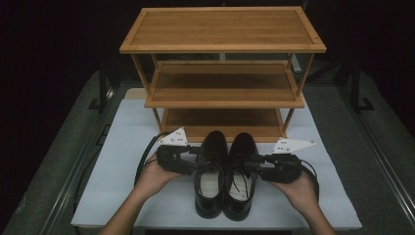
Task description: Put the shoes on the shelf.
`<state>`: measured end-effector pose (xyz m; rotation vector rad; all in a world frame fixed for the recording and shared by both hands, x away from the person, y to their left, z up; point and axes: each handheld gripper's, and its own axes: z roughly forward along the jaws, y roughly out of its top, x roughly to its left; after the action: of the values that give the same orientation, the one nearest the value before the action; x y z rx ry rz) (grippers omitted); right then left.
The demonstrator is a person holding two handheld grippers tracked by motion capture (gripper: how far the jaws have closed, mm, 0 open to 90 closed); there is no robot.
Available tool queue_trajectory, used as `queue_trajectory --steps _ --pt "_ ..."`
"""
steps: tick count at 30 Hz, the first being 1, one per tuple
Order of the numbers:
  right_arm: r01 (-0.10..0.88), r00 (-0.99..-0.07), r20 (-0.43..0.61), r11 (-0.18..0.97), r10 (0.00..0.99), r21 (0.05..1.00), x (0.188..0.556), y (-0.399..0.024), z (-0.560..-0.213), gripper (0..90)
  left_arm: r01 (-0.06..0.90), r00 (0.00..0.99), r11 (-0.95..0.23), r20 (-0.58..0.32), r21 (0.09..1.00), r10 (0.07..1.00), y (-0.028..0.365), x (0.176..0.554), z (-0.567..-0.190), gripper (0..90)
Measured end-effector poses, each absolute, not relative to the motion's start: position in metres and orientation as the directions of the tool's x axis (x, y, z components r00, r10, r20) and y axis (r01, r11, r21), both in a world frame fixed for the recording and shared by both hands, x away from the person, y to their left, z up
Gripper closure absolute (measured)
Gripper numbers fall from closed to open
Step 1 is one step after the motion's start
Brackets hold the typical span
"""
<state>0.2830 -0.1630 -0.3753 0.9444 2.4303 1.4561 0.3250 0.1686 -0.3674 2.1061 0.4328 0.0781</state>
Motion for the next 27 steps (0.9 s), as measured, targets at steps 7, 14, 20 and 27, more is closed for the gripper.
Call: queue_trajectory --steps 7,14,20,27 --pt "0.434 -0.794 0.182 0.331 0.58 0.838 0.282 -0.161 -0.376 58.0 0.266 0.939 -0.49 -0.108 0.83 0.327 0.168 0.322 -0.368 40.8" --pt "0.444 -0.788 0.171 0.354 0.592 0.823 0.282 -0.157 -0.381 58.2 0.263 0.94 -0.534 -0.087 0.804 0.331 0.16 0.321 -0.382 45.6" --pt "0.462 -0.786 0.183 0.365 0.59 0.809 0.281 -0.158 -0.388 58.2 0.286 0.942 -0.482 -0.152 0.828 0.298 0.166 0.322 -0.377 46.2" --pt "0.461 -0.785 0.182 0.364 0.592 0.809 0.28 -0.159 -0.387 58.8 0.29 0.939 -0.438 -0.165 0.851 0.301 0.173 0.325 -0.37 47.2"
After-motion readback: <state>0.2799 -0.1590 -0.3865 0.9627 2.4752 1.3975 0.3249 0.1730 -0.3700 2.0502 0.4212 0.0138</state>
